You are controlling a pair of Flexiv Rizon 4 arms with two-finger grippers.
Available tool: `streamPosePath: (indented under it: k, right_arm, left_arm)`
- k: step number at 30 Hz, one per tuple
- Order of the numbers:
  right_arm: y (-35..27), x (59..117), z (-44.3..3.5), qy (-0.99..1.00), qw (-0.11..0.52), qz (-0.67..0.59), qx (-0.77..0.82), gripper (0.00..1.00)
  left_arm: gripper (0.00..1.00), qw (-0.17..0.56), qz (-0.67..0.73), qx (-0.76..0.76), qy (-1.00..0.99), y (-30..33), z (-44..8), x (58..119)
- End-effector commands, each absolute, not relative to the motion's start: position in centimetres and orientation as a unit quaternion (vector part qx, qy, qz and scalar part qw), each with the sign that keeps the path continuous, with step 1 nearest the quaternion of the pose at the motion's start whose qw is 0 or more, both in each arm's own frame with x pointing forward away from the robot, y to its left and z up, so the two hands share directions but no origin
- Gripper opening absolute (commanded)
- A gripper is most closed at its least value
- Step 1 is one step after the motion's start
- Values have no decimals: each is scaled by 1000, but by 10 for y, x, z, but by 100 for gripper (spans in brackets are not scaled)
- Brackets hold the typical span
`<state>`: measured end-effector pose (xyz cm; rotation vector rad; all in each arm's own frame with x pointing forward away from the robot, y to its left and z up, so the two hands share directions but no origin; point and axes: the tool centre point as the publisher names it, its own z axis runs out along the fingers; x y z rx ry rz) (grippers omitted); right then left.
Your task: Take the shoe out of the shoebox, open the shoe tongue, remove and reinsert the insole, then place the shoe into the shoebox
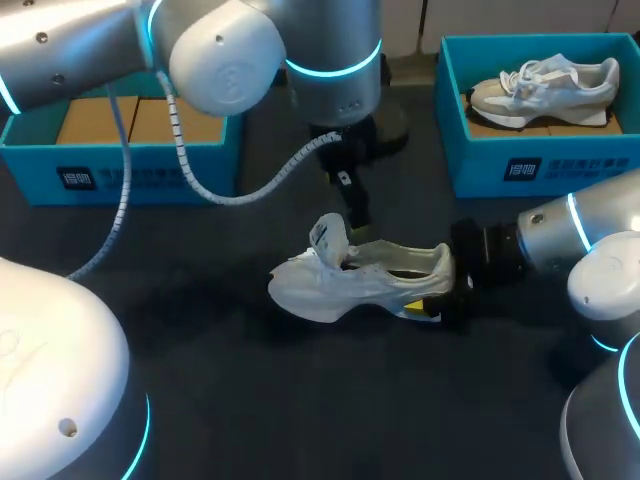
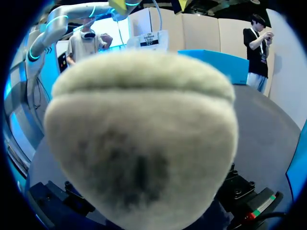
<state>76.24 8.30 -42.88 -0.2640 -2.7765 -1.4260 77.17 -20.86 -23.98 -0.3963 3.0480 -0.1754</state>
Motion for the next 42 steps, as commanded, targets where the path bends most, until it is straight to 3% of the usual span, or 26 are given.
streamPosePath:
  k: [1,2,3,4,28,42]
  right_arm:
    - [85,763,-432,-888,4,-452,-85,0]
    - [85,763,-432,-888,4,-452,-85,0]
    - [85,763,-432,-888,4,-452,-85,0]
    - [85,763,-432,-888,4,-452,-85,0]
    - [85,763,-432,-888,4,-452,-85,0]
    - [85,763,-432,-888,4,-452,-85,0]
  left_arm:
    - [100,10,-87,7,996,-222,-250,771]
    - [100,6,-91,14,996,-224,-251,772]
    - [89,-2,-92,15,996,-228,-252,772]
    - [0,-10,-98,25,995,-232,-254,772]
    - [0,-38,-96,49,993,-241,-265,762]
    - [0,-41,-109,89,989,-262,-311,763]
